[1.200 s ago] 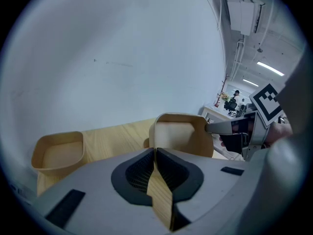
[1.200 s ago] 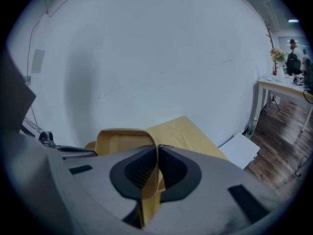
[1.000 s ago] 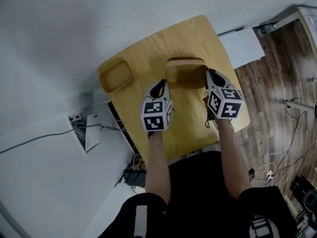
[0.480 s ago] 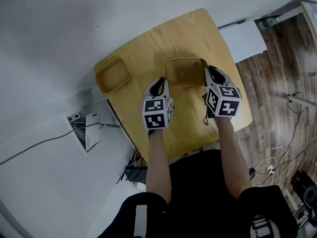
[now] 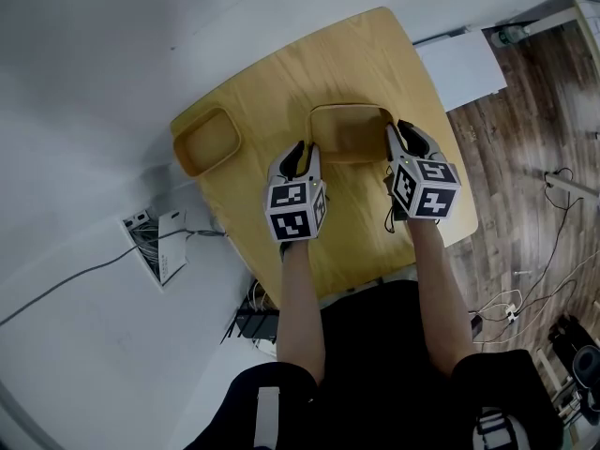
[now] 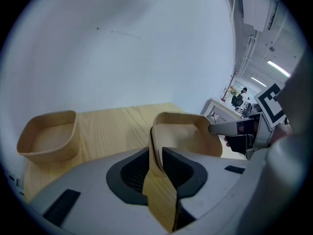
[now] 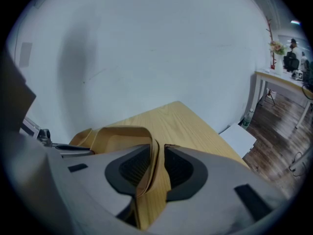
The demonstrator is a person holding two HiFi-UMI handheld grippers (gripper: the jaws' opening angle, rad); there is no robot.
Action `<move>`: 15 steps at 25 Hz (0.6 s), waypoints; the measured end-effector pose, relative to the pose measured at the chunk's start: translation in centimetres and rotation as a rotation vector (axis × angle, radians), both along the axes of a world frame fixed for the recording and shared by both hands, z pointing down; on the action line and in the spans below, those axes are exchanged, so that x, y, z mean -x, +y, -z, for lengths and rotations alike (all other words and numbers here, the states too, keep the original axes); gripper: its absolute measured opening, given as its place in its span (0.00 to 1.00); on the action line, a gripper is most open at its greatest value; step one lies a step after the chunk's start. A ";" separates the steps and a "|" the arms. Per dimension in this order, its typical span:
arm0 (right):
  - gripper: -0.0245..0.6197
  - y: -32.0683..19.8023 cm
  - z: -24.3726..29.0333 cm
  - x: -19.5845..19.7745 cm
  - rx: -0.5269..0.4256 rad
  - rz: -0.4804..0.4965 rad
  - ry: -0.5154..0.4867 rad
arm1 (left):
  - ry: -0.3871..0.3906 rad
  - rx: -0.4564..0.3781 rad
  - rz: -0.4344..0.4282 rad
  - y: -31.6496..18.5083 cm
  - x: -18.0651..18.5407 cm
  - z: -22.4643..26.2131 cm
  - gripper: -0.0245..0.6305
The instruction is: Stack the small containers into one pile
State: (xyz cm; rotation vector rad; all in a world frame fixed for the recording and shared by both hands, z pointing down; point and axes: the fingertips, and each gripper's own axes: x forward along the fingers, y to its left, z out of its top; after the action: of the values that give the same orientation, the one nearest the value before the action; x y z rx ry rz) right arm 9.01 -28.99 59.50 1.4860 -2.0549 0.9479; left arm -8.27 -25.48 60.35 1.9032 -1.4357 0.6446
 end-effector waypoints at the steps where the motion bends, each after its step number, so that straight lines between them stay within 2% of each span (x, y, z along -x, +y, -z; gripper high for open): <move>1: 0.19 -0.1 0.2 0.0 -0.010 0.000 -0.001 | -0.002 -0.017 0.004 -0.2 0.1 0.3 0.19; 4: 0.19 -1.1 1.4 -0.2 -0.073 0.002 0.000 | 0.015 -0.094 0.030 -1.4 0.3 1.6 0.19; 7: 0.13 -2.0 2.5 -0.3 -0.128 0.008 0.006 | 0.031 -0.146 0.055 -2.1 0.5 2.4 0.17; 10: 0.05 -2.4 2.6 -0.1 -0.142 0.018 0.015 | 0.026 -0.154 0.053 -2.4 0.2 2.3 0.13; 12: 0.05 -2.5 2.2 0.0 -0.132 0.026 0.021 | 0.021 -0.152 0.048 -2.6 -0.1 1.9 0.08; 15: 0.05 -2.7 1.6 0.1 -0.123 0.036 0.036 | 0.013 -0.146 0.048 -2.8 -0.1 1.5 0.07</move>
State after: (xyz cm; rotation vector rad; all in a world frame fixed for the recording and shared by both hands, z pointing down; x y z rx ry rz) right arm 8.91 -31.67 57.89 1.5108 -2.1405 0.7885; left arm -8.17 -28.25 58.88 1.9731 -1.5528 0.5158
